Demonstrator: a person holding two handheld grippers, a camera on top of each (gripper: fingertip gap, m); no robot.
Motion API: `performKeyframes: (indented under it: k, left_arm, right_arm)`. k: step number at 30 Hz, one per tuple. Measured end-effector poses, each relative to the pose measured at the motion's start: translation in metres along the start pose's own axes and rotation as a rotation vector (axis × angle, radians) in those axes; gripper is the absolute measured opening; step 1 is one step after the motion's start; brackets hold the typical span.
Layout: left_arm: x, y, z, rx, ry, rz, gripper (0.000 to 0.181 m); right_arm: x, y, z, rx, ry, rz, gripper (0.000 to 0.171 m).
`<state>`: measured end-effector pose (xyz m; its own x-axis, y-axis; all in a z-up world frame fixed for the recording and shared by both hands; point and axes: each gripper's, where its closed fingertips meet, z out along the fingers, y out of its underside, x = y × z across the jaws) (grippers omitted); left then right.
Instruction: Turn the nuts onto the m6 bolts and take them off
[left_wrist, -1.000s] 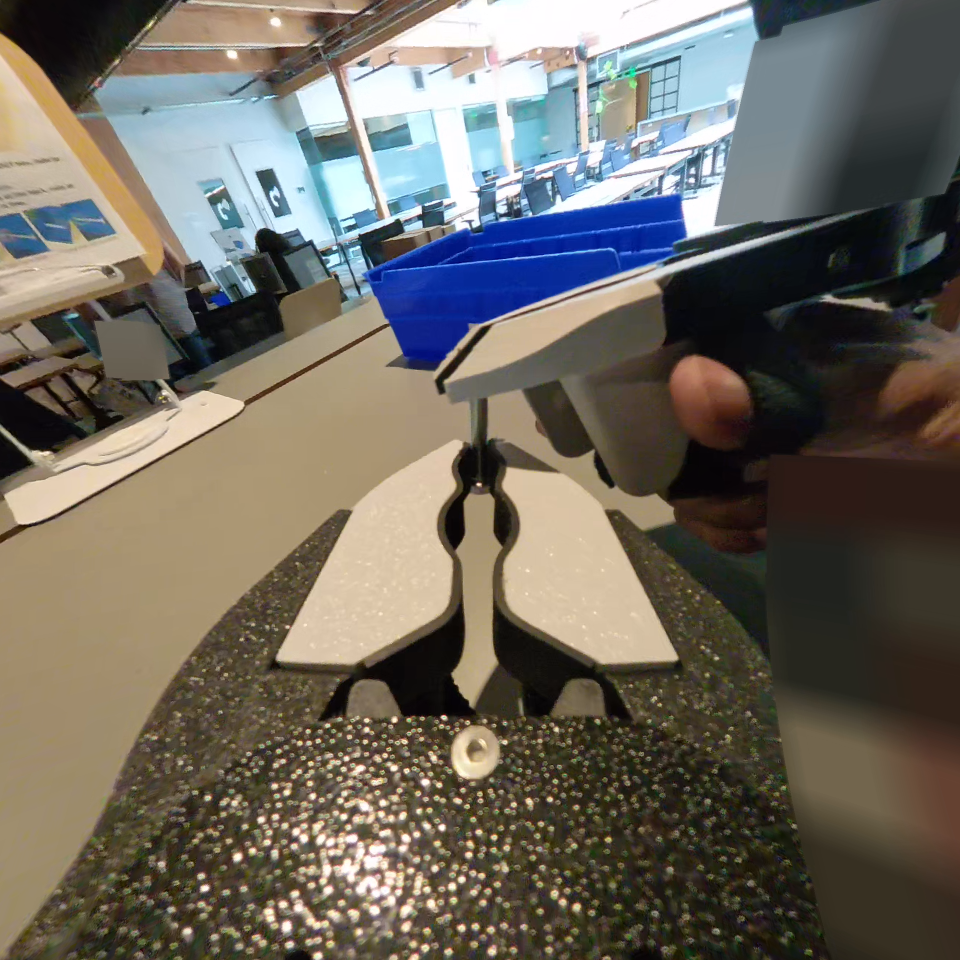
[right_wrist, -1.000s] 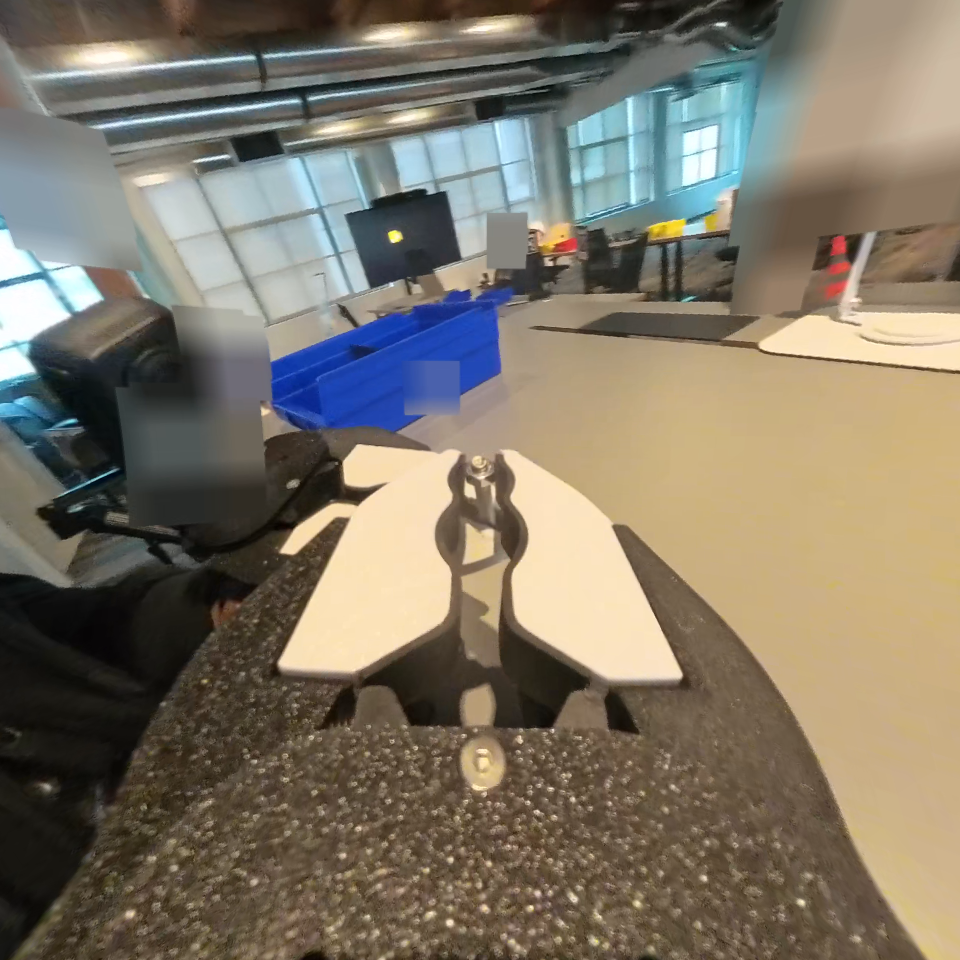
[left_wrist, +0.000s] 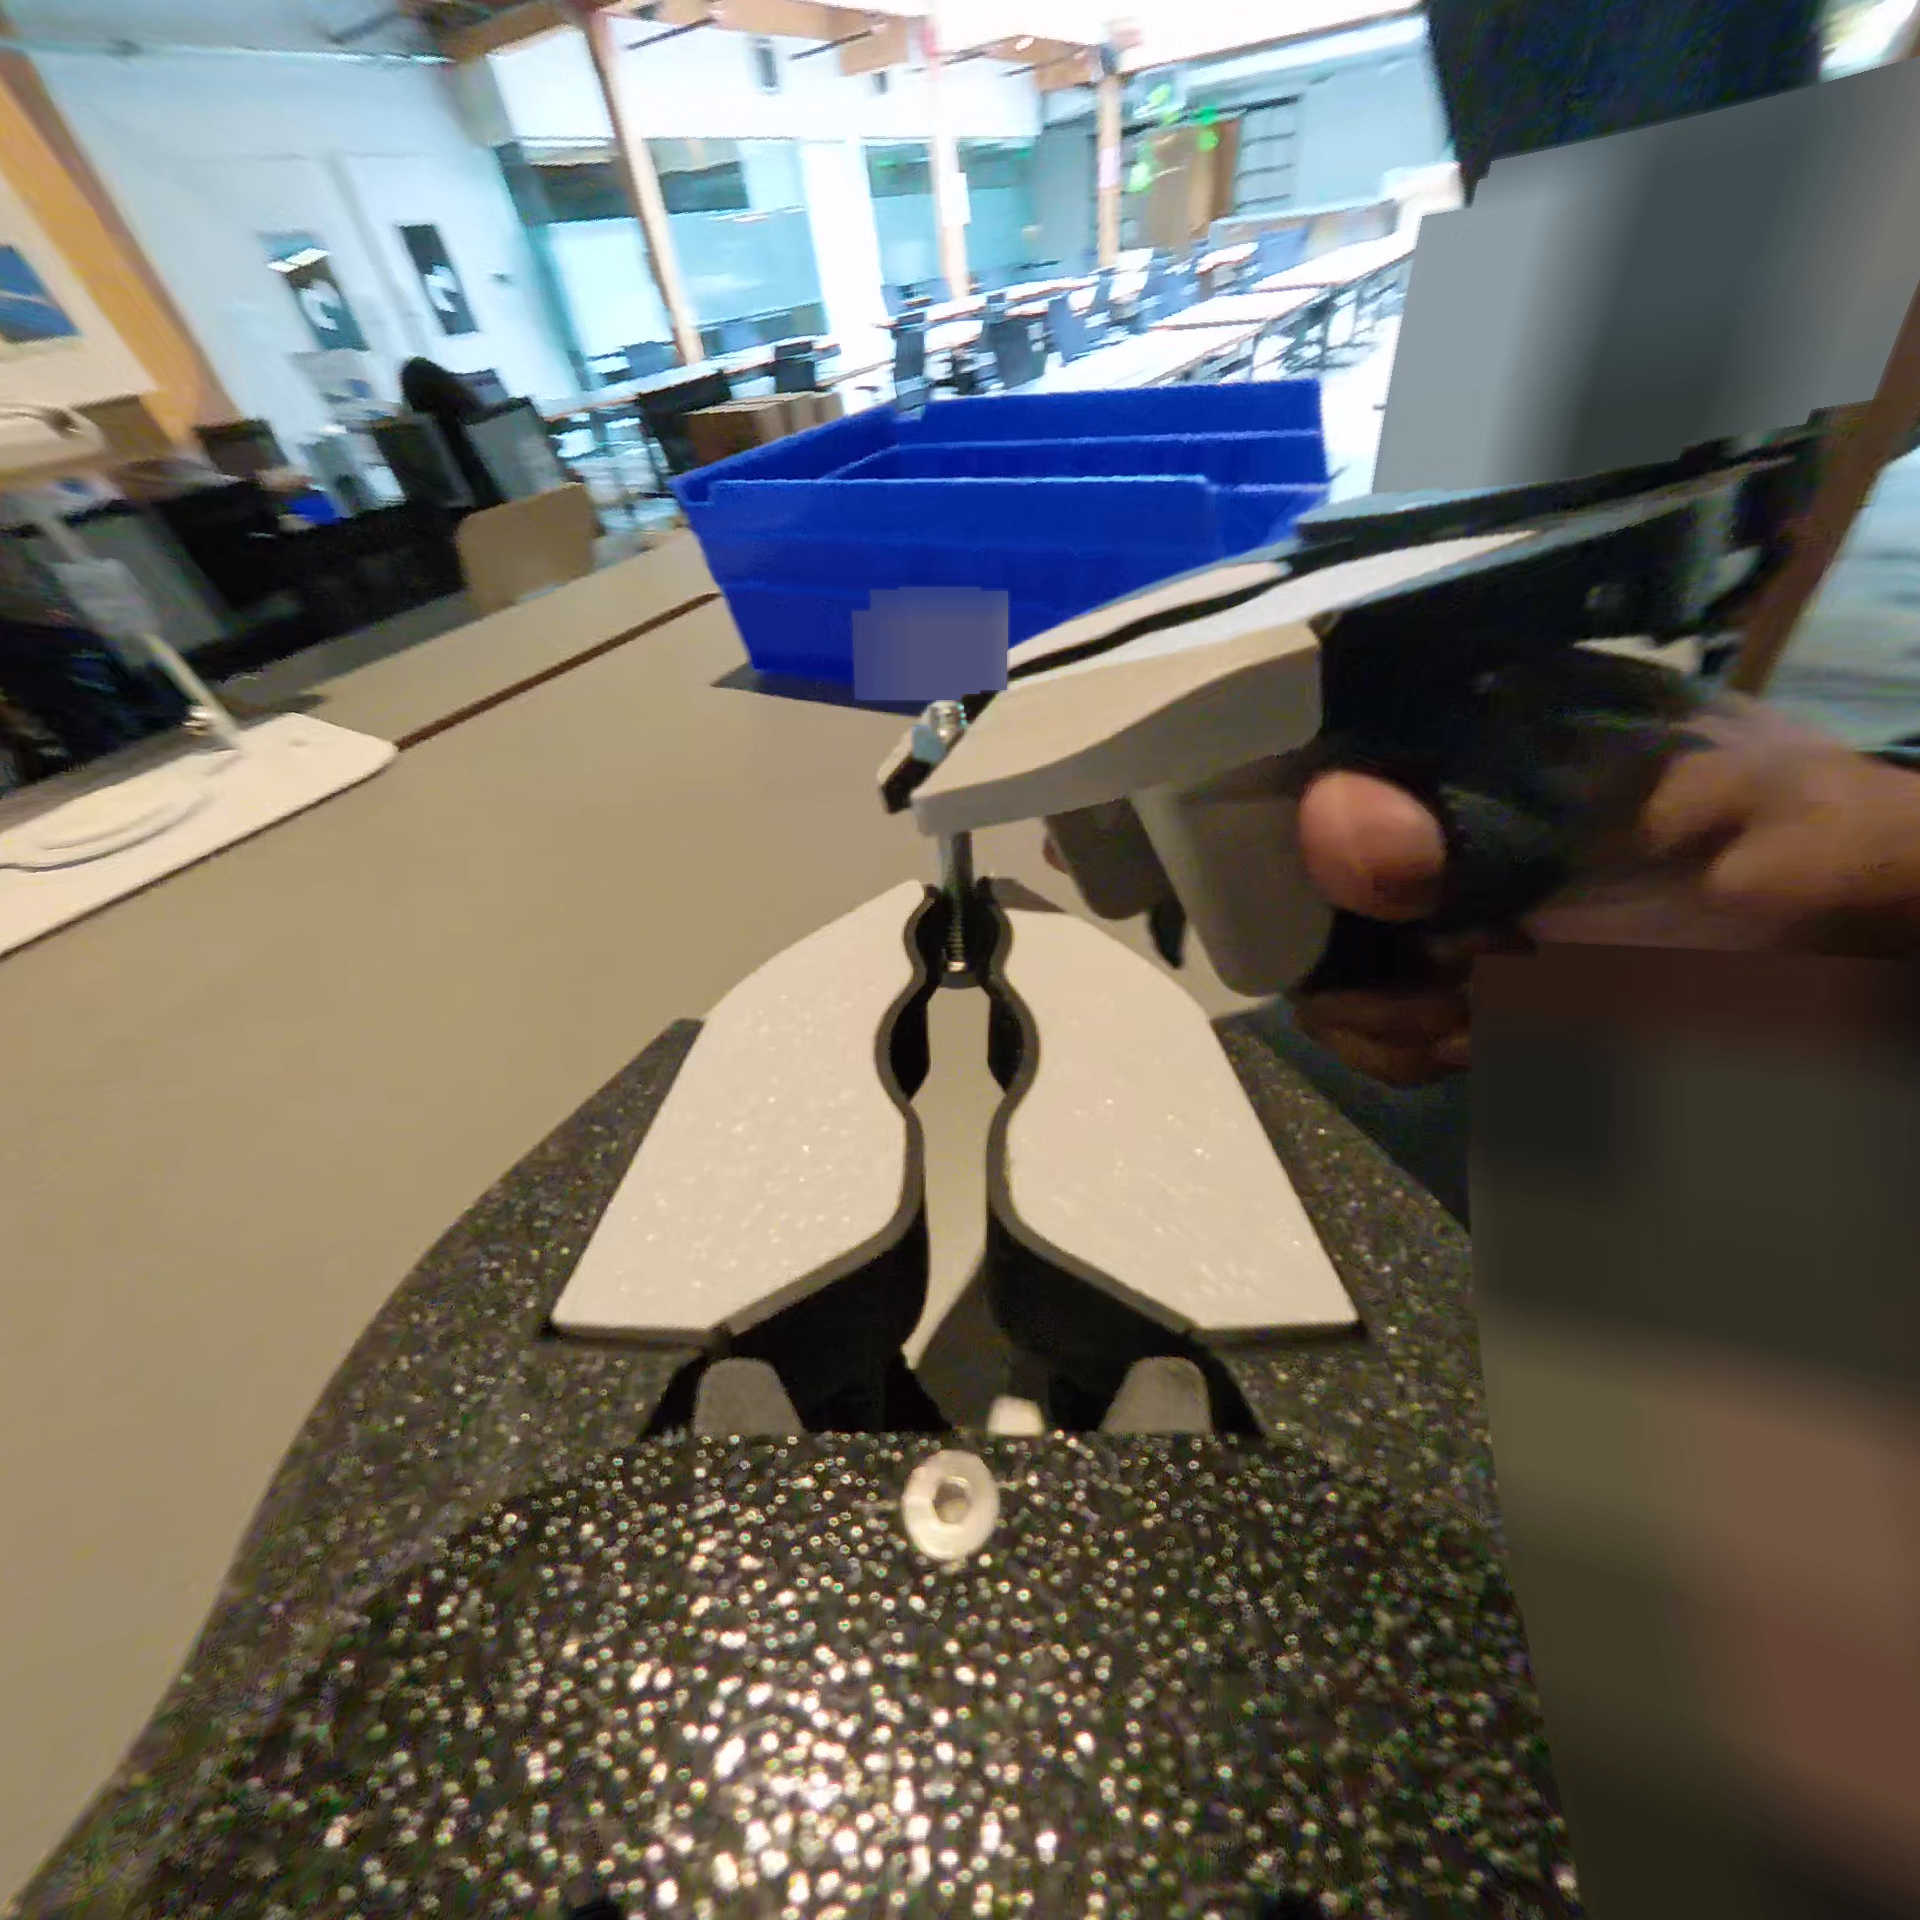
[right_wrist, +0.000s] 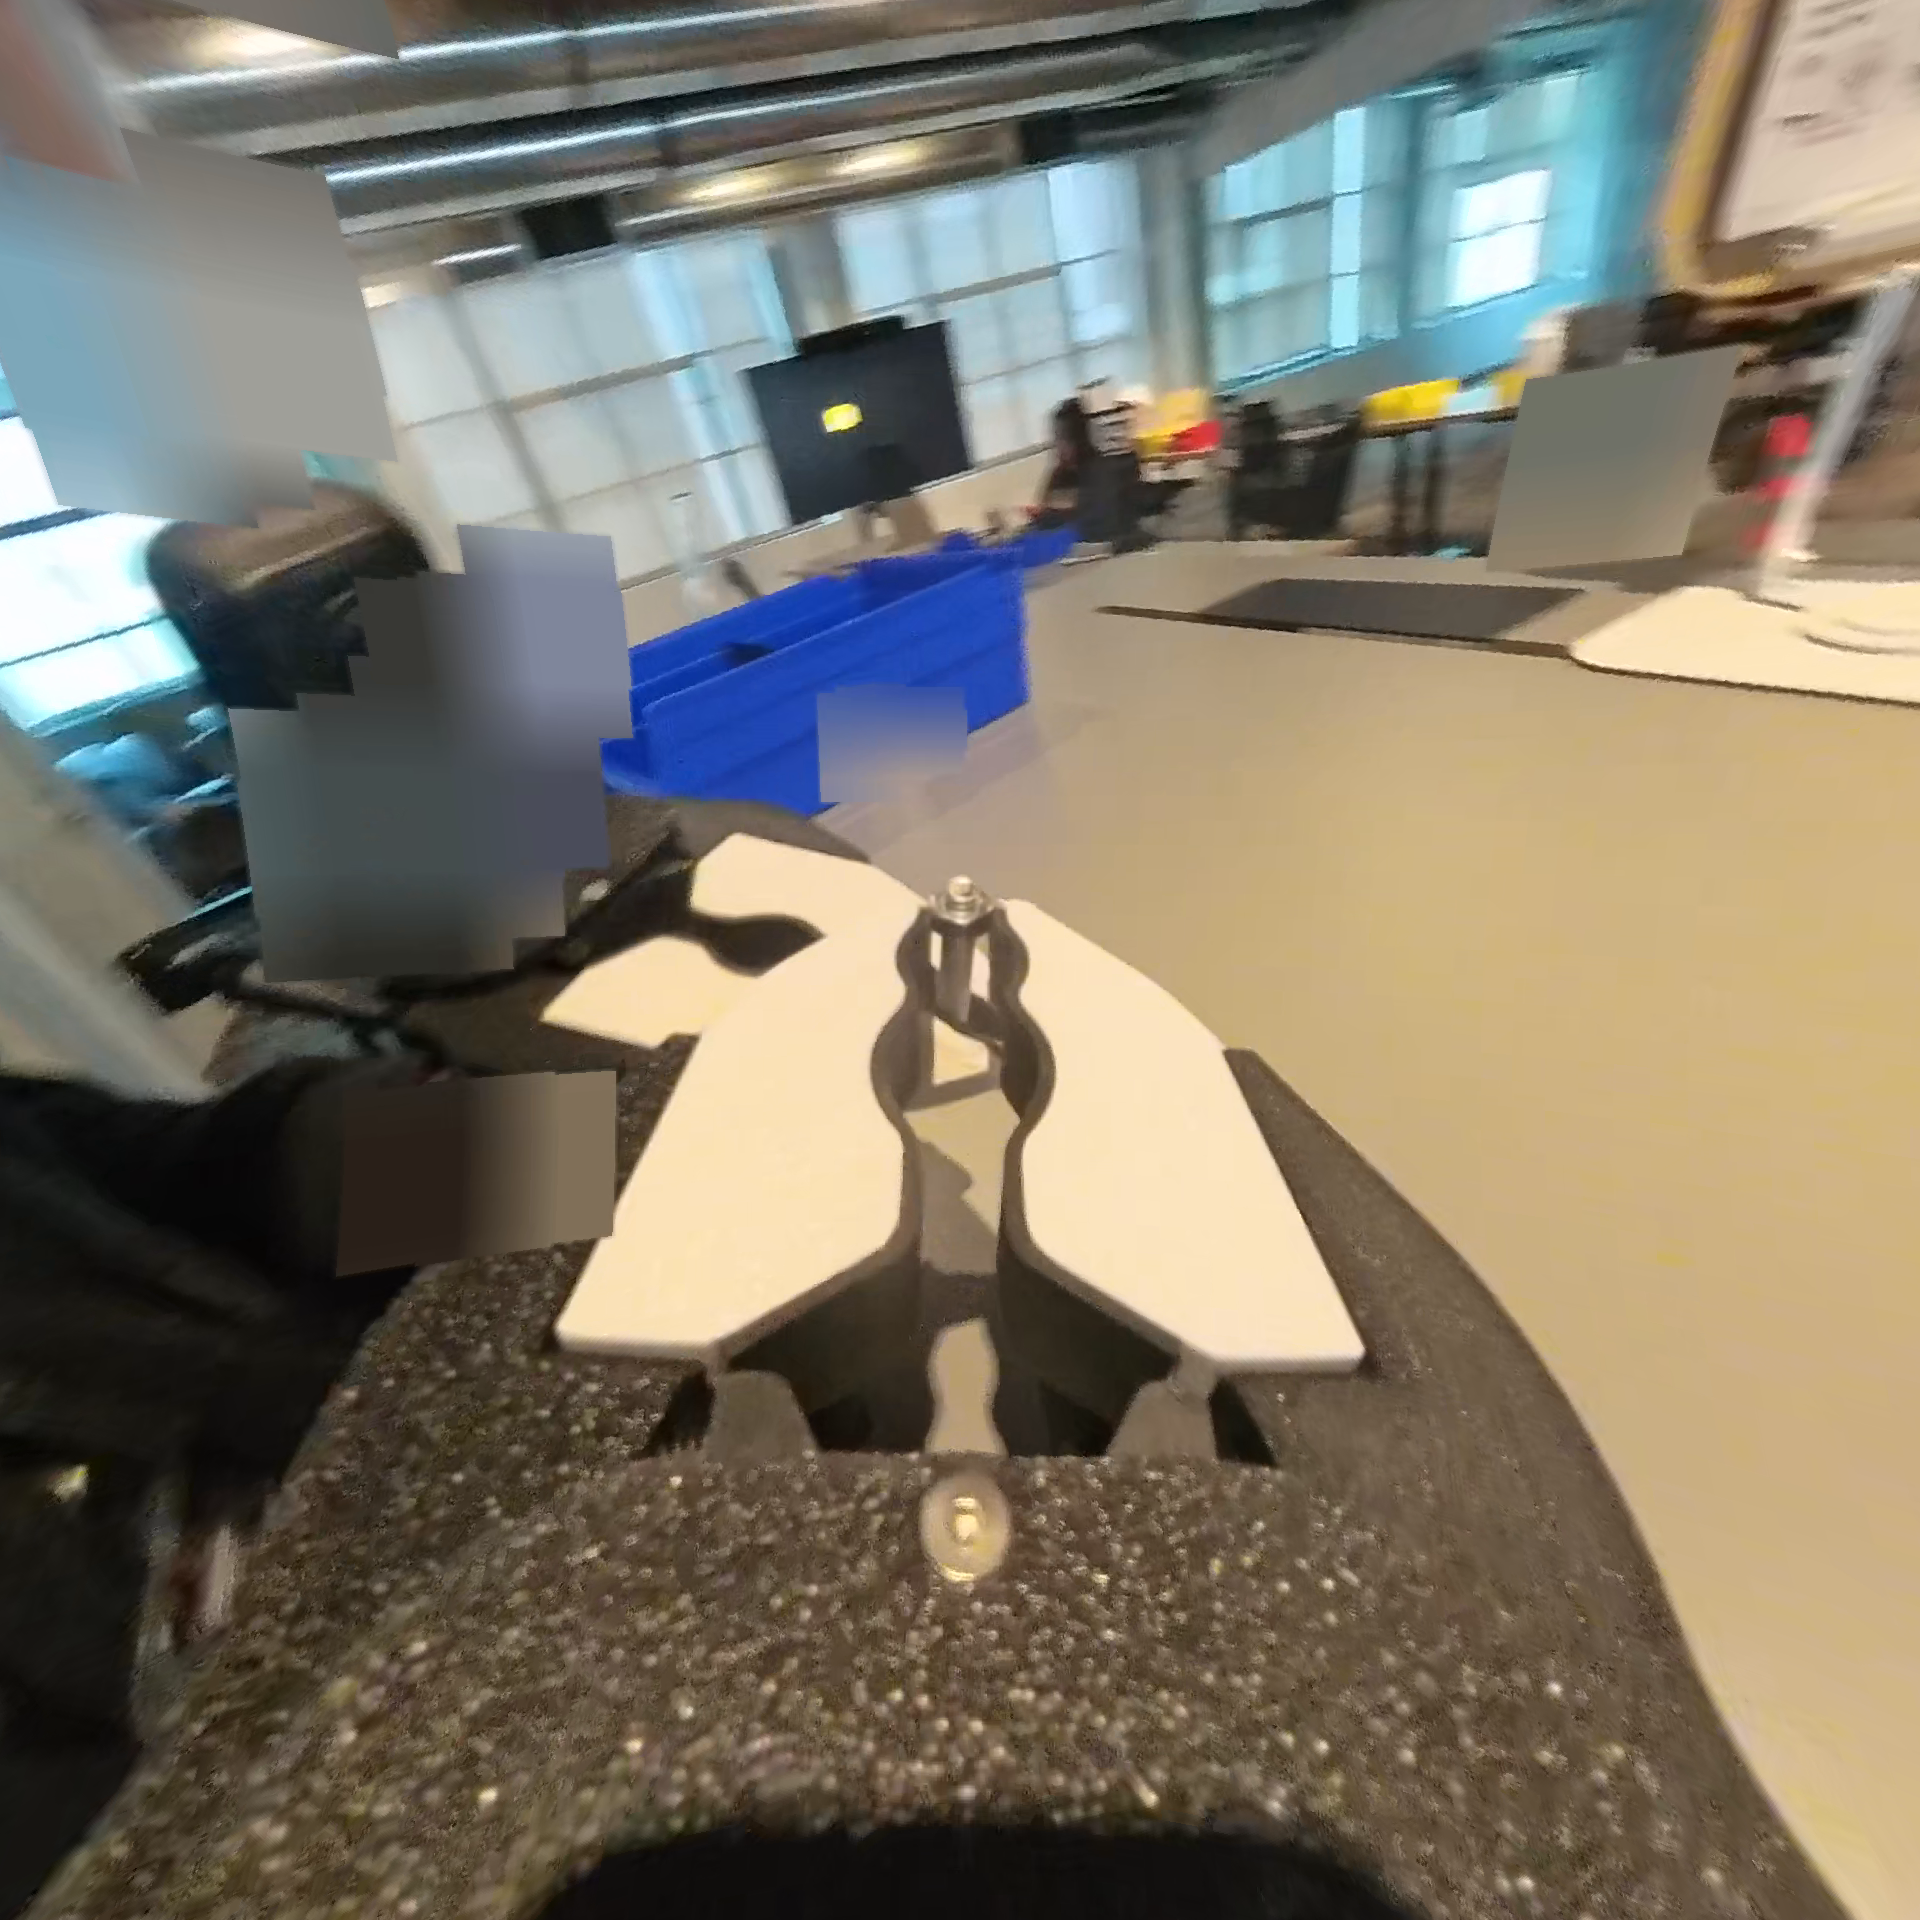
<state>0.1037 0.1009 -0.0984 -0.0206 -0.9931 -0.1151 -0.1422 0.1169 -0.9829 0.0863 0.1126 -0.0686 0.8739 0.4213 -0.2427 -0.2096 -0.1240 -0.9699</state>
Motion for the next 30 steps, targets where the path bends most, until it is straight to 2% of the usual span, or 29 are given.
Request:
performKeyframes:
  k: [2,3,5,8,13,20,27,30]
  left_arm:
    - [0.001,0.0,0.0,0.003,-0.02,0.031,0.005]
    - [0.002,-0.001,0.0,0.008,-0.009,0.027,0.005]
    - [0.003,-0.002,-0.002,0.018,0.035,-0.007,0.005]
    - [0.01,-0.006,-0.005,0.044,0.143,-0.058,0.005]
    - [0.019,-0.011,-0.013,0.078,0.294,-0.135,0.005]
    - [0.024,-0.015,-0.019,0.106,0.399,-0.185,0.005]
    - [0.038,-0.015,-0.026,0.098,0.548,-0.209,0.005]
    - [0.038,-0.016,-0.027,0.096,0.581,-0.234,0.005]
  right_arm:
    - [-0.003,0.001,0.002,0.002,0.055,0.006,0.012]
    - [-0.007,0.001,0.003,-0.007,0.047,-0.003,0.02]
    - [-0.014,-0.001,0.003,-0.011,-0.016,-0.014,0.038]
    - [-0.018,-0.007,-0.003,0.005,-0.129,-0.007,0.044]
    - [-0.021,-0.018,-0.013,0.031,-0.31,-0.011,0.035]
    - [-0.028,-0.02,-0.019,0.015,-0.421,-0.114,0.029]
    - [-0.041,-0.008,-0.017,-0.042,-0.539,-0.126,0.025]
    - [-0.042,-0.006,-0.013,-0.044,-0.523,-0.141,0.012]
